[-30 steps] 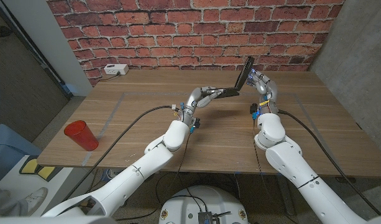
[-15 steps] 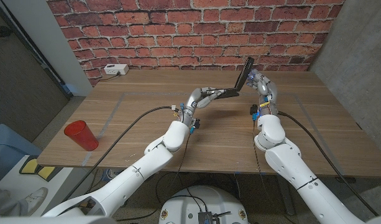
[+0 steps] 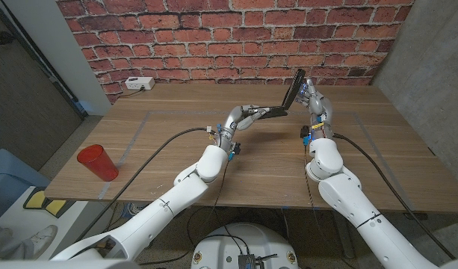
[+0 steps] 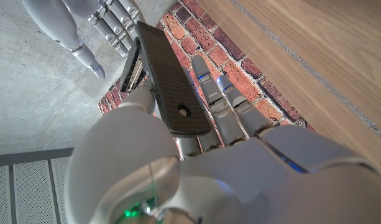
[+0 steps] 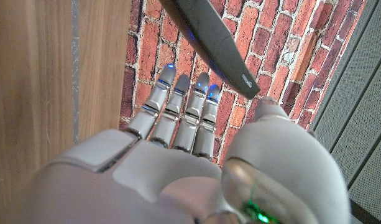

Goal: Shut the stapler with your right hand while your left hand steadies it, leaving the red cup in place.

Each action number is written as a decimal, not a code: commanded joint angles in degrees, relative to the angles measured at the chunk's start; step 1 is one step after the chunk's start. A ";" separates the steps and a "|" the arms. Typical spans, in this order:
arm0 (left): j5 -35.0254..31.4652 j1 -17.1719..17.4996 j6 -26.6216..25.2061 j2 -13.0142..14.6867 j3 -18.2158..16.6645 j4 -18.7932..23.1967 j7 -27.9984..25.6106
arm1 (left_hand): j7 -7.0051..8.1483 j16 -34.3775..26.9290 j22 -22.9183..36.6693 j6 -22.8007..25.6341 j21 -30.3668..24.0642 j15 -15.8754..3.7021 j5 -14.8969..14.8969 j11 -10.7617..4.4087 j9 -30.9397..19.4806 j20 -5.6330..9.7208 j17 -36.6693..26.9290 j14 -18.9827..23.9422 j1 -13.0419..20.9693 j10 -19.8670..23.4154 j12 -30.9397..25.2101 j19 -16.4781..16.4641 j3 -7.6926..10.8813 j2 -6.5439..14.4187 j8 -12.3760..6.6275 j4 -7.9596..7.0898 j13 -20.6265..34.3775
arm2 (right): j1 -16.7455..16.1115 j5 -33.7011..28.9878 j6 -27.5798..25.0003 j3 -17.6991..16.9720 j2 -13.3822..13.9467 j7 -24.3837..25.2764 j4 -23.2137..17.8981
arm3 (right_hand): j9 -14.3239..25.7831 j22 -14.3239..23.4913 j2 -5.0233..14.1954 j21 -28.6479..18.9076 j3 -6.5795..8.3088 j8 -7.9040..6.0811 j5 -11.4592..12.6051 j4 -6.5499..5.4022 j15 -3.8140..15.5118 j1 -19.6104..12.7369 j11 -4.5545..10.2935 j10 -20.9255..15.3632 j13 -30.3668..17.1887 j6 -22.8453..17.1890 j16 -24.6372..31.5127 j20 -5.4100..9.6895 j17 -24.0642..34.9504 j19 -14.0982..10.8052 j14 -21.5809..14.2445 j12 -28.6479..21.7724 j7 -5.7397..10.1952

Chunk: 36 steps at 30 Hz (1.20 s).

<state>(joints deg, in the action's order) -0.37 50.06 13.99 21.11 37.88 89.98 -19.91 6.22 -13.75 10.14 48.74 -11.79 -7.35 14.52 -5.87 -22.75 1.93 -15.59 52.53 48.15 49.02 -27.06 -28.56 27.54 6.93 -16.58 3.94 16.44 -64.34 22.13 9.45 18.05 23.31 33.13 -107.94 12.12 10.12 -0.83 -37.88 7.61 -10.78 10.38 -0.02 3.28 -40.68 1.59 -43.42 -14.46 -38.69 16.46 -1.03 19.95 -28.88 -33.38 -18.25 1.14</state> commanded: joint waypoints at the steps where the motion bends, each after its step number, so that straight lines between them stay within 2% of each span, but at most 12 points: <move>1: -0.02 -0.30 -0.07 -0.23 0.27 -0.51 0.08 | 0.19 0.04 0.08 0.74 0.12 -5.96 0.22 -6.19 -0.23 0.37 -0.06 0.67 1.82 6.87 -3.42 -0.09 0.23 2.32 -0.32 -0.34 22.94 | 0.56 -5.24 -4.31 0.90 2.18 1.59 -2.57 | -0.11 0.17 -0.67 0.81 -0.24 0.62 0.27 1.53 1.94 -1.54 -0.73 1.75 0.52 4.06 -0.59 -0.74 -0.10 0.67 1.82 1.65 0.83; 4: -0.03 -0.37 0.03 -0.29 0.29 -0.65 0.04 | 0.14 0.02 0.08 0.78 0.12 -5.98 0.21 -6.19 -0.21 0.39 -0.08 0.72 1.85 6.86 -3.37 -0.11 0.22 2.30 -0.29 -0.33 22.97 | 0.68 -5.99 -5.58 1.09 2.25 2.06 -3.14 | -0.17 0.16 -1.23 1.31 -0.44 0.71 0.34 2.21 1.44 -2.06 -0.99 2.91 0.77 6.01 -0.94 -1.39 -0.29 1.25 2.87 2.54 0.59; 7: -0.04 -0.38 0.18 -0.33 0.27 -0.74 -0.05 | 0.14 0.00 0.08 0.66 0.11 -5.97 0.20 -6.19 -0.20 0.38 -0.11 0.77 1.87 6.90 -3.40 -0.12 0.20 2.29 -0.21 -0.32 23.06 | 0.81 -7.17 -7.01 1.36 2.31 2.92 -3.61 | -0.21 0.17 -0.83 1.67 0.07 0.48 0.58 3.08 1.57 -3.55 -0.77 3.42 0.92 6.74 -1.06 -1.20 -0.40 1.67 3.36 3.03 0.85; 11: 0.03 -0.31 0.28 -0.30 0.22 -0.75 -0.08 | 0.11 0.07 0.08 0.73 0.12 -5.94 0.19 -6.19 -0.17 0.39 -0.08 0.70 1.84 6.93 -3.41 -0.13 0.20 2.29 -0.18 -0.39 23.18 | 0.97 -9.03 -8.50 1.75 1.78 4.82 -3.94 | -0.30 0.23 0.40 1.87 1.91 -0.63 0.87 6.33 2.20 -9.21 0.33 2.18 1.32 6.42 -0.34 -0.83 -0.65 0.63 2.44 3.44 0.87; 13: 0.04 -0.30 0.31 -0.30 0.23 -0.82 -0.08 | 0.14 0.08 0.08 0.75 0.12 -5.92 0.18 -6.19 -0.14 0.38 -0.08 0.71 1.82 6.90 -3.37 -0.13 0.19 2.28 -0.15 -0.41 23.18 | 1.07 -9.51 -8.84 1.85 1.27 5.60 -3.88 | -0.31 0.25 0.95 2.04 2.35 -0.81 0.88 6.88 2.86 -10.38 0.74 2.10 1.37 6.29 -0.11 -0.16 -0.58 0.77 2.33 3.60 1.38; 15: 0.13 -0.30 0.42 -0.31 0.23 -0.92 0.00 | 0.20 0.04 0.08 0.73 0.12 -5.95 0.17 -6.20 -0.13 0.38 -0.12 0.80 1.83 6.83 -3.26 -0.14 0.17 2.29 -0.10 -0.43 23.15 | 1.25 -10.39 -9.42 2.08 1.01 6.35 -3.80 | -0.31 0.26 1.28 2.13 2.54 -0.92 0.83 7.15 3.18 -10.99 0.97 2.11 1.40 6.17 0.14 0.39 -0.46 0.77 2.13 3.75 1.66; 24: 0.26 -0.56 0.71 -0.46 0.36 -1.48 0.29 | 0.13 0.05 0.07 0.81 0.13 -5.97 0.14 -6.19 -0.07 0.38 -0.14 0.86 1.90 6.94 -3.24 -0.13 0.15 2.24 -0.01 -0.40 23.31 | 1.84 -12.55 -11.05 2.80 -0.23 8.44 -3.61 | -0.29 0.30 1.45 2.02 2.43 -1.79 0.56 7.66 3.72 -11.95 1.48 -0.72 1.30 4.18 1.26 0.71 -0.24 -0.26 0.54 2.94 1.05; 26: 0.25 -0.68 0.76 -0.52 0.44 -1.67 0.36 | 0.07 0.06 0.07 0.83 0.13 -5.95 0.14 -6.19 -0.06 0.39 -0.14 0.88 1.90 6.91 -3.18 -0.15 0.14 2.25 0.02 -0.44 23.31 | 2.01 -12.97 -11.95 3.02 -0.25 8.62 -3.81 | -0.29 0.30 1.47 2.09 2.34 -1.93 0.51 7.66 3.71 -11.98 1.57 -0.95 1.26 3.78 1.34 0.71 -0.20 -0.22 0.58 2.88 1.91; 28: 0.15 -0.73 0.76 -0.54 0.47 -1.73 0.32 | 0.10 0.10 0.07 0.80 0.14 -5.96 0.14 -6.19 -0.04 0.41 -0.13 0.83 1.92 6.94 -3.18 -0.14 0.15 2.23 0.07 -0.43 23.36 | 2.19 -13.58 -12.73 3.29 -0.24 8.88 -3.95 | -0.28 0.31 1.52 2.13 2.25 -1.92 0.47 7.61 3.71 -11.93 1.59 -0.96 1.24 3.75 1.43 0.70 -0.15 -0.23 0.55 2.92 1.96; 36: 1.01 -0.68 0.74 -0.57 0.39 -1.65 0.96 | 0.09 0.11 0.07 0.78 0.15 -5.95 0.11 -6.19 -0.02 0.41 -0.15 0.91 1.88 7.00 -3.09 -0.13 0.11 2.25 0.19 -0.54 23.45 | 2.55 -14.50 -13.98 3.71 -0.52 9.33 -4.04 | -0.28 0.32 1.35 2.23 1.84 -2.03 0.33 7.50 3.45 -11.65 1.32 -1.50 1.20 3.32 1.65 0.46 -0.06 -0.32 0.52 2.82 0.87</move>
<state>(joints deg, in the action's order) -0.21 49.44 14.60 20.68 38.26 88.51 -19.73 6.22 -13.75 10.14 48.74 -11.79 -7.46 14.35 -5.78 -22.56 1.93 -15.57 53.03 48.18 49.11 -27.07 -28.56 27.55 6.90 -16.53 3.93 16.44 -62.44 9.62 -2.21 20.89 23.39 41.16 -111.73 11.72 10.28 0.92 -35.71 9.72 -12.33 10.80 7.43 3.07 -52.06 2.76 -44.23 -13.20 -35.11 17.81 -0.20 19.70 -28.86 -32.45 -15.09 2.47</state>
